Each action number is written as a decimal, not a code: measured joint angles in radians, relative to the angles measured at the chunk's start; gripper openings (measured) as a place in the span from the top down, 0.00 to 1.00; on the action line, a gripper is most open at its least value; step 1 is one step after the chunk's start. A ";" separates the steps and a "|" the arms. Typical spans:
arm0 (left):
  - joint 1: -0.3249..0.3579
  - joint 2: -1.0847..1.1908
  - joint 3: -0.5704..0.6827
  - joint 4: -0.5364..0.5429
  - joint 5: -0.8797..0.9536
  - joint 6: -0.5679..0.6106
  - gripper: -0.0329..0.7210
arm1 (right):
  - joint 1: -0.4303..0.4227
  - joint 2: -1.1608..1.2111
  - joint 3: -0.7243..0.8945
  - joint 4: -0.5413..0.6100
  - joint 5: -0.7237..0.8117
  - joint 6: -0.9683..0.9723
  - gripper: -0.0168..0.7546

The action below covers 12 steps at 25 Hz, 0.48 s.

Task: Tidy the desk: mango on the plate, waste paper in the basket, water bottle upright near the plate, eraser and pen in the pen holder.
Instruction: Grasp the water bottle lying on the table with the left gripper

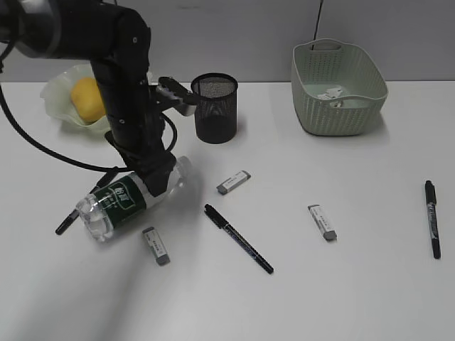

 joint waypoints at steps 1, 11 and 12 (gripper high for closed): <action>0.000 0.007 0.000 0.000 -0.001 -0.001 0.16 | 0.000 0.000 0.000 0.000 0.000 0.000 0.37; 0.000 0.074 -0.003 0.002 0.003 -0.025 0.16 | 0.000 0.000 0.000 0.000 0.000 0.000 0.38; 0.000 0.075 -0.003 0.005 0.009 -0.031 0.17 | 0.000 0.000 0.000 0.000 0.000 0.000 0.38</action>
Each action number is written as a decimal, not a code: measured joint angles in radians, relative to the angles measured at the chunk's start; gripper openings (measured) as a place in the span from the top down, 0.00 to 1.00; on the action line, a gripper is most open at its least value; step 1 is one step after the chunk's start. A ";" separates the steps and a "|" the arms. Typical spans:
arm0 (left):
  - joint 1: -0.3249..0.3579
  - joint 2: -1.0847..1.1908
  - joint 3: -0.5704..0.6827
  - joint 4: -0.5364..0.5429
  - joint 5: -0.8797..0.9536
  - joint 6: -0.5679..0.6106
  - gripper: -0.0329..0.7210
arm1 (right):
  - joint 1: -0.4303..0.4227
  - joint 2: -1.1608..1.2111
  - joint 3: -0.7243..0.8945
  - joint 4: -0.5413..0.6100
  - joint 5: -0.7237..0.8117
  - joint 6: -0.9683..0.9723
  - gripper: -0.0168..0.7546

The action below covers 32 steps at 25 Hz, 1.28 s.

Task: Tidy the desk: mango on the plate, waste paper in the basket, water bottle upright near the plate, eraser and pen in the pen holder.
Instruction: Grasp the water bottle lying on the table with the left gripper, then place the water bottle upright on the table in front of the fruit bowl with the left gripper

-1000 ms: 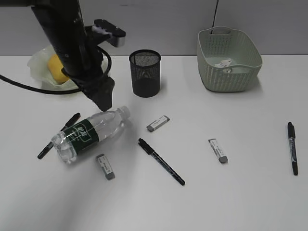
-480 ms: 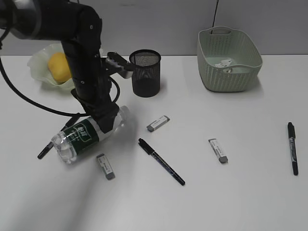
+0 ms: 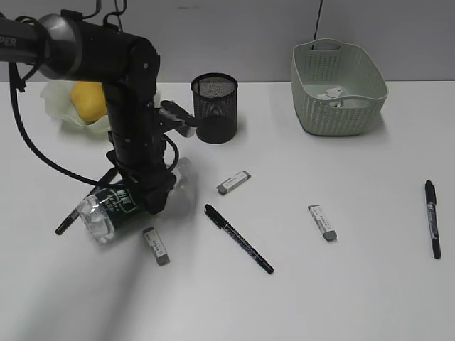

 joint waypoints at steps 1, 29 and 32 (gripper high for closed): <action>-0.001 0.000 -0.002 0.007 0.011 -0.007 0.19 | 0.000 0.000 0.000 0.000 0.000 0.000 0.38; 0.161 -0.349 -0.074 -0.181 0.052 -0.051 0.30 | 0.000 0.000 0.000 0.000 0.000 0.000 0.39; 0.245 -0.428 -0.052 -0.240 0.015 -0.052 0.30 | 0.000 0.000 0.000 0.000 0.000 0.000 0.39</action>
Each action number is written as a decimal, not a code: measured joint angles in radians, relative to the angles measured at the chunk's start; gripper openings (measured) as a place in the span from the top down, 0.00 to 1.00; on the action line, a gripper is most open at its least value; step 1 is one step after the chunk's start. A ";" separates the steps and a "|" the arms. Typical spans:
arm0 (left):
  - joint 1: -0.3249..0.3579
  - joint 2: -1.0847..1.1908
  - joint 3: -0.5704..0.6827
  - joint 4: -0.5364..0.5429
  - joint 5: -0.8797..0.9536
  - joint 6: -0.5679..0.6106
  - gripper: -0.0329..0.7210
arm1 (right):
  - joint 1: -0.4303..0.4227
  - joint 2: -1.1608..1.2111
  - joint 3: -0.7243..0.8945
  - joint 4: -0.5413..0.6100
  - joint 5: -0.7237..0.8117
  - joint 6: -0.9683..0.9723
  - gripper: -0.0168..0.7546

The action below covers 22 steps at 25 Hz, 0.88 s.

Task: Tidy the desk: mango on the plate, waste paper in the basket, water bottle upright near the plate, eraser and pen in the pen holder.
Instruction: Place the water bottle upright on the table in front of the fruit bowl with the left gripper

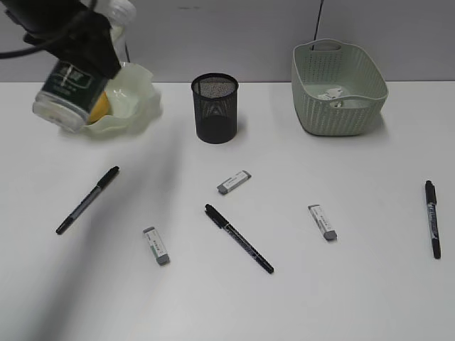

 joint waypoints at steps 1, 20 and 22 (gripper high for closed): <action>0.028 -0.032 0.023 -0.015 -0.027 0.000 0.30 | 0.000 0.000 0.000 0.000 0.000 0.000 0.39; 0.102 -0.433 0.979 -0.189 -1.353 -0.002 0.31 | 0.000 0.000 0.000 0.000 -0.006 0.000 0.40; 0.089 -0.401 1.004 -0.189 -1.471 -0.010 0.31 | 0.000 0.000 0.000 0.000 -0.010 0.000 0.40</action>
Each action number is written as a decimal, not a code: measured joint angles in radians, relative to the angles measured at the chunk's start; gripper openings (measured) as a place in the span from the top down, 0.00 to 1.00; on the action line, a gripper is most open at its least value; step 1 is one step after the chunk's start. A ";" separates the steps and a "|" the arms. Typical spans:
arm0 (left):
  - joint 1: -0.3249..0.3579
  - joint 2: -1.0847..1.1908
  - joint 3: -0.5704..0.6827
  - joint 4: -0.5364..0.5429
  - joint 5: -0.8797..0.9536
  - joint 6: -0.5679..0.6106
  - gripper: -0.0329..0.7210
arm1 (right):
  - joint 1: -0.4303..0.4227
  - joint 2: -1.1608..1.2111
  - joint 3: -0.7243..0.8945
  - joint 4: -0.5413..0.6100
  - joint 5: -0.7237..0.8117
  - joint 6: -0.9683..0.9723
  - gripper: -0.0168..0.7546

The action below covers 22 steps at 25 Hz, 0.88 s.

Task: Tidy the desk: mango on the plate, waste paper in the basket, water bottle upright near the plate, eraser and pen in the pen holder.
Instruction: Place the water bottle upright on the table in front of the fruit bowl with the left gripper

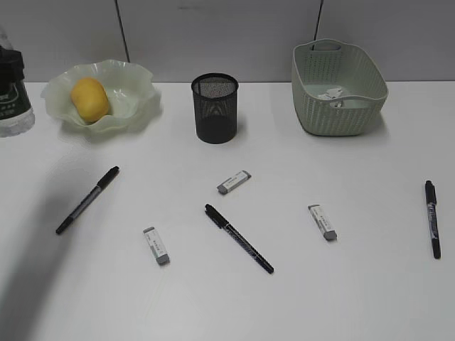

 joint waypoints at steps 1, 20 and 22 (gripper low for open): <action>-0.004 0.017 0.007 0.000 -0.060 -0.004 0.31 | 0.000 0.000 0.000 0.000 -0.005 0.000 0.40; -0.011 0.569 0.019 0.091 -0.779 -0.321 0.31 | 0.000 0.000 0.000 0.000 -0.054 0.000 0.40; -0.011 0.621 0.016 0.101 -0.778 -0.322 0.31 | 0.000 0.000 0.000 0.000 -0.055 0.000 0.40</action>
